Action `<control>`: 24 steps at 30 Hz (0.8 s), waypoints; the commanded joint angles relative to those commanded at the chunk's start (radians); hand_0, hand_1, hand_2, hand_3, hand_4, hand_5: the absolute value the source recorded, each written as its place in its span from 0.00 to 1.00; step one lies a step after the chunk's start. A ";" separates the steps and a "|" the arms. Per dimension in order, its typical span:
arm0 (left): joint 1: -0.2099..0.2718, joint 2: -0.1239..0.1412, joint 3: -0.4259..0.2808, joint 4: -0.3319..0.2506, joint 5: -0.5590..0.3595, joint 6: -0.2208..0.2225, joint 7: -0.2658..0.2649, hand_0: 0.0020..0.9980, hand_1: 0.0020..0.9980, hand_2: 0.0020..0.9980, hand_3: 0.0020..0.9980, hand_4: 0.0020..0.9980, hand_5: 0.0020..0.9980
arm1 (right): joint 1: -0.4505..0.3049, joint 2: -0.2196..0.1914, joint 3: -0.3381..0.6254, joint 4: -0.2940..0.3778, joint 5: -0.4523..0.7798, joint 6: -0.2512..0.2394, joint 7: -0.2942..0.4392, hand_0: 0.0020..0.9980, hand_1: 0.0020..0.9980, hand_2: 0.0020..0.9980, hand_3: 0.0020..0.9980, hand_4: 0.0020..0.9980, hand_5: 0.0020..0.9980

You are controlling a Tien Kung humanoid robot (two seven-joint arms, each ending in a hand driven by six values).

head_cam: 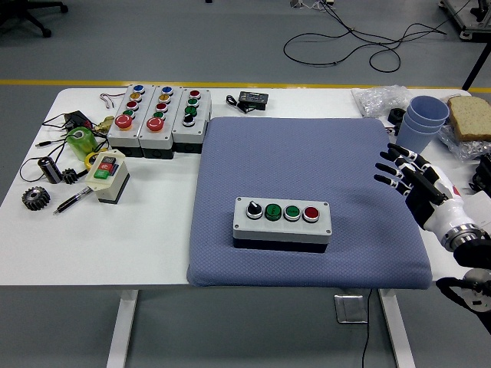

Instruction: Pick up the button,place it on the desk,press the button,press the button

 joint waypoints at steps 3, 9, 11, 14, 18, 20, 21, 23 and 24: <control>0.000 0.000 0.002 0.000 -0.006 0.002 -0.002 0.60 0.63 0.67 0.54 0.34 0.68 | 0.001 -0.001 -0.001 -0.002 0.000 0.003 -0.003 0.65 0.61 0.68 0.65 0.72 0.31; 0.001 0.000 0.004 0.000 -0.002 0.000 -0.002 0.60 0.63 0.67 0.54 0.34 0.68 | 0.003 -0.003 -0.009 0.004 0.000 0.012 -0.010 0.65 0.61 0.68 0.64 0.72 0.31; -0.001 0.000 0.006 0.000 -0.009 0.003 -0.004 0.60 0.63 0.67 0.54 0.34 0.68 | -0.003 -0.005 -0.005 0.006 0.003 0.012 -0.009 0.65 0.61 0.68 0.64 0.72 0.31; -0.003 0.000 0.006 0.000 -0.016 0.005 -0.006 0.60 0.63 0.67 0.54 0.34 0.68 | -0.007 -0.009 0.001 0.008 0.007 0.013 -0.007 0.64 0.61 0.67 0.64 0.72 0.31; -0.010 0.000 0.007 0.000 -0.023 0.008 -0.010 0.59 0.63 0.67 0.54 0.34 0.67 | -0.009 -0.013 0.013 0.011 0.013 0.016 -0.004 0.64 0.61 0.67 0.64 0.72 0.31; -0.012 0.000 0.003 0.000 -0.021 0.008 -0.010 0.59 0.63 0.67 0.54 0.34 0.67 | -0.007 -0.011 0.015 0.012 0.013 0.016 -0.004 0.64 0.61 0.67 0.64 0.72 0.31; -0.012 0.000 0.003 0.000 -0.021 0.008 -0.010 0.59 0.63 0.67 0.54 0.34 0.67 | -0.006 -0.011 0.015 0.012 0.013 0.016 -0.004 0.64 0.61 0.67 0.64 0.72 0.31; -0.015 0.000 0.005 0.000 -0.025 0.009 -0.011 0.60 0.63 0.67 0.54 0.34 0.67 | -0.005 -0.010 0.016 0.013 0.014 0.015 -0.005 0.64 0.61 0.67 0.64 0.72 0.31; -0.016 0.000 0.005 0.000 -0.026 0.009 -0.012 0.60 0.63 0.67 0.54 0.34 0.67 | -0.005 -0.010 0.017 0.013 0.015 0.014 -0.004 0.64 0.60 0.67 0.64 0.72 0.31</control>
